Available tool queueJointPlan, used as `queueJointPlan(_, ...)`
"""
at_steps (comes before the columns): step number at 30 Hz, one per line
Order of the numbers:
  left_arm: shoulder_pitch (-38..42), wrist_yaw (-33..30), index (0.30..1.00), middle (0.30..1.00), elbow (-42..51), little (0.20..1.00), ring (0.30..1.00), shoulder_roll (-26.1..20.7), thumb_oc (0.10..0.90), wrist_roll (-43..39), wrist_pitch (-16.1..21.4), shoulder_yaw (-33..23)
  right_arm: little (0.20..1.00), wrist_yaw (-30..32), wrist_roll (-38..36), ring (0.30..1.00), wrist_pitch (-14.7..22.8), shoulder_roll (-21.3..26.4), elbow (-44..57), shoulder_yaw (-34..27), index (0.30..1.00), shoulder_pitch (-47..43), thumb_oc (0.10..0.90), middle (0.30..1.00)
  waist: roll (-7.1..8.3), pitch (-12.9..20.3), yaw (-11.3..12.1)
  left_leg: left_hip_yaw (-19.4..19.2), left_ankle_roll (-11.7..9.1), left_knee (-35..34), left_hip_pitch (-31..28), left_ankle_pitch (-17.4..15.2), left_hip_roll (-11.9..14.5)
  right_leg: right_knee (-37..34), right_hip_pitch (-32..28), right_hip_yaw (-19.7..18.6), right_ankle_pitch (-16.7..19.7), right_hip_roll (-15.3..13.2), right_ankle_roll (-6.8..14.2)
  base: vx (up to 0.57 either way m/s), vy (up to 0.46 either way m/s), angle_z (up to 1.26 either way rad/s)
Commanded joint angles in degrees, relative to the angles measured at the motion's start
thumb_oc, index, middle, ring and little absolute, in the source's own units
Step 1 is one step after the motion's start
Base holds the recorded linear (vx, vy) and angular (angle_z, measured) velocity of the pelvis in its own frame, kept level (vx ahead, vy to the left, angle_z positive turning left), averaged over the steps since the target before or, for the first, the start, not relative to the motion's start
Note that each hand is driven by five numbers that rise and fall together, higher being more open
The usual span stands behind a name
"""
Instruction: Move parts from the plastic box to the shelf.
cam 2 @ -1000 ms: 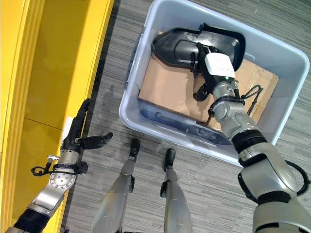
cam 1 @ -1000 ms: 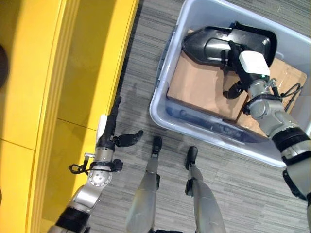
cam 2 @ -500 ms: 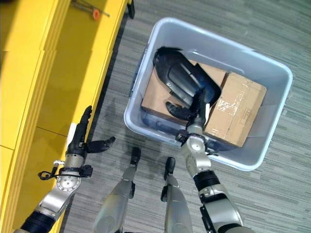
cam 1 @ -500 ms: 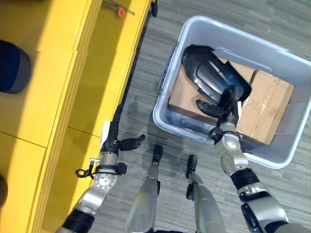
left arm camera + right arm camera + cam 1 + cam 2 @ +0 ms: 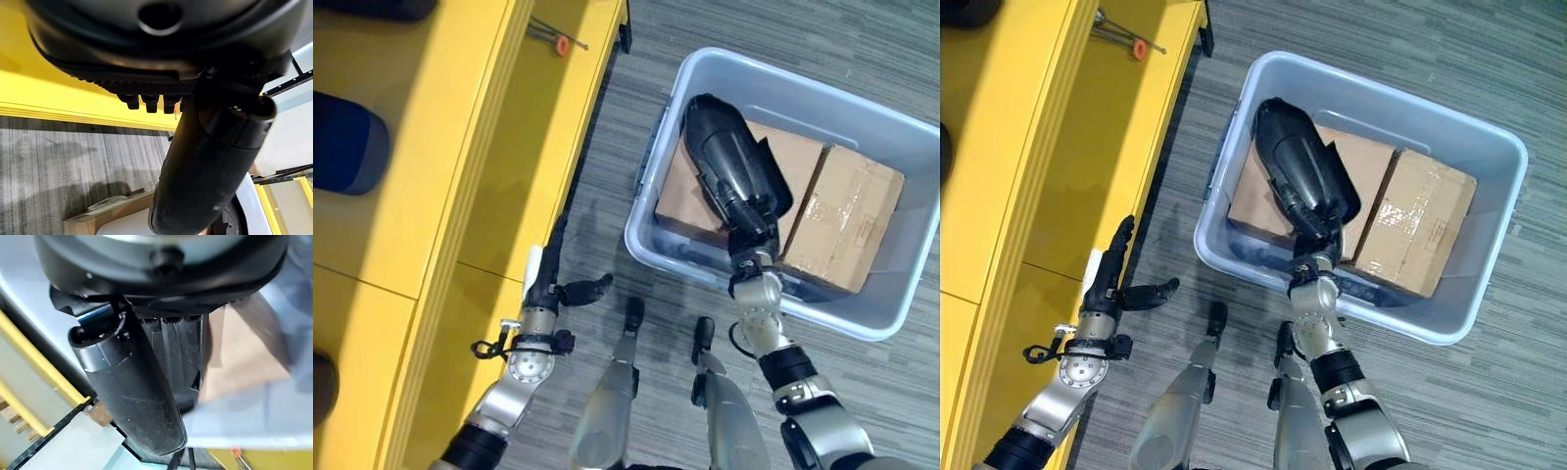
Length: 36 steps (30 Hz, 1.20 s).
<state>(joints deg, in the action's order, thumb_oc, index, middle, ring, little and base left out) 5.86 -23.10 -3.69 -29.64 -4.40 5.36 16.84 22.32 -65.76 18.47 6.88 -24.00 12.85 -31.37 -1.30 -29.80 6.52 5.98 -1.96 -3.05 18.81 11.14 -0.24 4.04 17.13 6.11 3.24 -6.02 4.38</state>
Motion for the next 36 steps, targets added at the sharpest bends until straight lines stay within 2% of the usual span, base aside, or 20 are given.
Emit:
queueJointPlan(1,-1.94,-0.78,1.0,1.0,6.1,1.0,1.0,-0.88,0.9,-1.29,2.36,-0.4,1.0,-1.2,-1.55,1.0,3.19,-2.9,3.74,0.75,1.0,2.47,0.9,1.0,3.18,6.56,-0.15,-0.36,-1.64,2.79,-1.43,-5.47,3.21,-1.32,-3.28,-0.89,1.86,-9.31,4.99,0.03,0.005,0.06)
queueJointPlan(7,-3.54,0.45,1.0,1.0,7.15,1.0,1.0,-1.74,0.9,-1.95,1.42,-0.9,1.0,-0.55,-4.5,1.0,5.17,-4.02,10.54,1.63,1.0,4.41,0.9,1.0,3.06,9.29,-0.26,-0.5,-1.55,2.09,-3.62,-5.92,3.06,-1.6,-5.11,-0.77,1.53,-9.63,5.17,0.02,0.009,0.04)
queueJointPlan(14,-5.5,1.74,1.0,1.0,7.91,1.0,1.0,-2.55,0.9,-1.47,0.41,-2.21,1.0,-2.93,-5.46,1.0,4.89,-2.35,20.32,4.96,1.0,8.14,0.9,1.0,3.44,11.17,-1.01,-1.04,-1.52,1.35,-5.42,-6.14,3.18,-2.06,-6.2,-1.15,1.58,-9.6,5.24,0.0,0.0,0.0)
queueJointPlan(19,-7.25,3.6,1.0,1.0,8.83,1.0,1.0,-3.58,0.9,-0.87,0.24,-3.91,1.0,-8.08,-4.54,1.0,3.05,3.44,30.13,6.58,1.0,11.25,0.9,1.0,3.87,13.23,-2.09,-1.61,-1.69,0.41,-7.17,-6.08,3.62,-2.6,-7.29,-1.33,1.52,-9.38,5.33,0.03,-0.002,-0.05)
queueJointPlan(21,-7.32,3.62,1.0,1.0,8.88,1.0,1.0,-3.55,0.9,-0.87,0.22,-3.94,1.0,-8.07,-4.54,1.0,3.04,3.47,30.18,6.62,1.0,11.32,0.9,1.0,3.84,13.24,-2.11,-1.61,-1.69,0.36,-7.23,-6.07,3.64,-2.63,-7.34,-1.33,1.53,-9.37,5.33,0.02,0.001,-0.06)
queueJointPlan(22,-8.31,4.28,1.0,1.0,8.99,1.0,1.0,-3.72,0.9,-0.74,0.5,-4.82,1.0,-10.39,-4.19,1.0,2.37,6.02,33.37,6.31,1.0,12.24,0.9,1.0,3.98,14.31,-2.84,-1.98,-1.81,-0.28,-8.24,-6.08,3.83,-3.03,-7.78,-1.73,1.66,-9.15,5.38,0.03,0.003,-0.06)
queueJointPlan(29,-10.31,5.76,1.0,1.0,9.22,1.0,1.0,-4.03,0.9,-0.98,0.9,-6.52,1.0,-14.02,-3.46,1.0,0.66,11.0,38.94,5.96,1.0,14.44,0.9,1.0,4.22,16.77,-3.99,-3.02,-2.34,-1.55,-10.11,-5.87,4.6,-4.39,-9.02,-1.92,2.1,-8.44,5.51,0.03,-0.014,-0.05)
queueJointPlan(34,-11.36,6.74,1.0,1.0,9.14,1.0,1.0,-4.09,0.9,-0.8,1.09,-7.2,1.0,-14.77,-2.6,1.0,-0.55,13.37,39.2,4.46,1.0,16.15,0.9,1.0,4.17,17.86,-4.62,-3.33,-2.59,-1.77,-11.09,-5.97,5.08,-4.52,-9.87,-2.22,1.79,-7.98,5.48,0.03,-0.021,-0.02)
queueJointPlan(36,-11.75,6.91,1.0,1.0,9.2,1.0,1.0,-4.05,0.9,-1.04,1.36,-7.72,1.0,-15.06,0.17,1.0,-1.14,15.35,39.61,2.61,1.0,16.64,0.9,1.0,4.12,18.15,-4.92,-3.42,-2.75,-1.91,-11.21,-5.87,5.36,-4.57,-9.91,-2.36,1.76,-7.81,5.43,0.01,-0.022,-0.11)
